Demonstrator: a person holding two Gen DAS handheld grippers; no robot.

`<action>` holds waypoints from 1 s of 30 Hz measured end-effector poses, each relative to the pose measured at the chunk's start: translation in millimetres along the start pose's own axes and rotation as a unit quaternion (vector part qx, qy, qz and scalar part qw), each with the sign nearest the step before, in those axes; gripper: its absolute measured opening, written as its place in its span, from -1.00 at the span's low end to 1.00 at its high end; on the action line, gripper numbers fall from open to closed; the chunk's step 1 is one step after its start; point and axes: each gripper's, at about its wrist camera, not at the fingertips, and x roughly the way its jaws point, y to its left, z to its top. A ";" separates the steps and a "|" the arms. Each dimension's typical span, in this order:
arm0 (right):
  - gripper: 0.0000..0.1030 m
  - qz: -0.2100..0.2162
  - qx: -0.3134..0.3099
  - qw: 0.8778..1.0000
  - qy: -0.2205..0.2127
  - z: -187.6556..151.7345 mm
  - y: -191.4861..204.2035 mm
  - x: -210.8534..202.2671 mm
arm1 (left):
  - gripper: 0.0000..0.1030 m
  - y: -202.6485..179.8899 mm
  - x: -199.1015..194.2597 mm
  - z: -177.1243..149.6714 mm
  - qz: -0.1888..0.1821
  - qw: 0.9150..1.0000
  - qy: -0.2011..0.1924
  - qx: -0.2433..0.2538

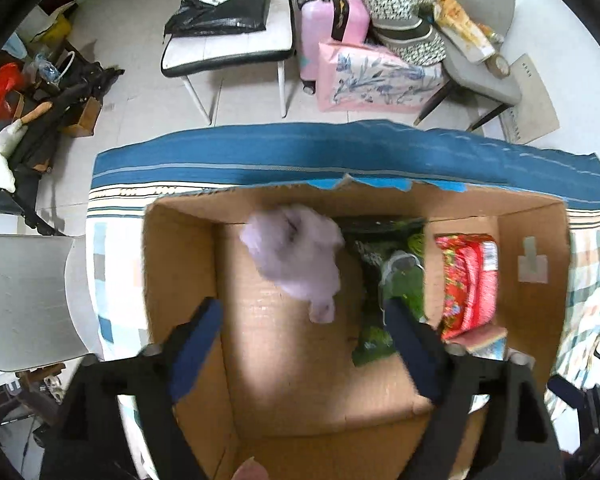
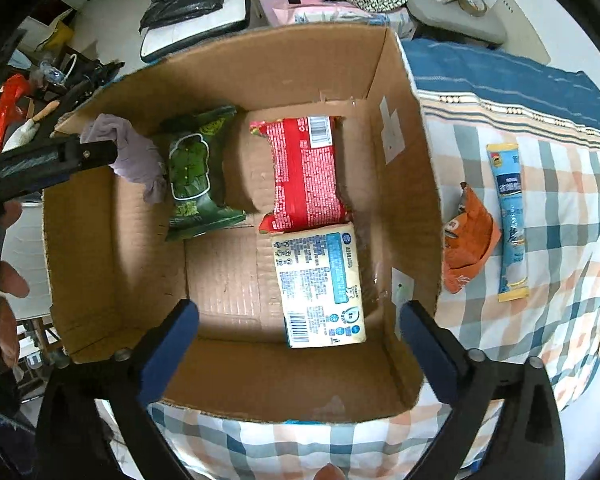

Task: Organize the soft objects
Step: 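Carry sock and carton into the box and open both grippers, then grasp the orange snack bag with the left gripper while the right grasps the Nestle tube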

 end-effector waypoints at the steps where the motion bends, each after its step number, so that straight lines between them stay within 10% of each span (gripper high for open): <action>1: 1.00 -0.003 -0.002 1.000 -0.004 -1.2 1.4 -3.1 | 0.71 0.5 -7.2 -5.1 -0.001 1.000 -0.006 -0.001; 30: 1.00 0.014 -0.031 0.993 -0.116 -87.0 -44.1 -112.8 | 0.73 -55.4 -117.7 -151.8 -0.023 0.994 -0.102 -0.025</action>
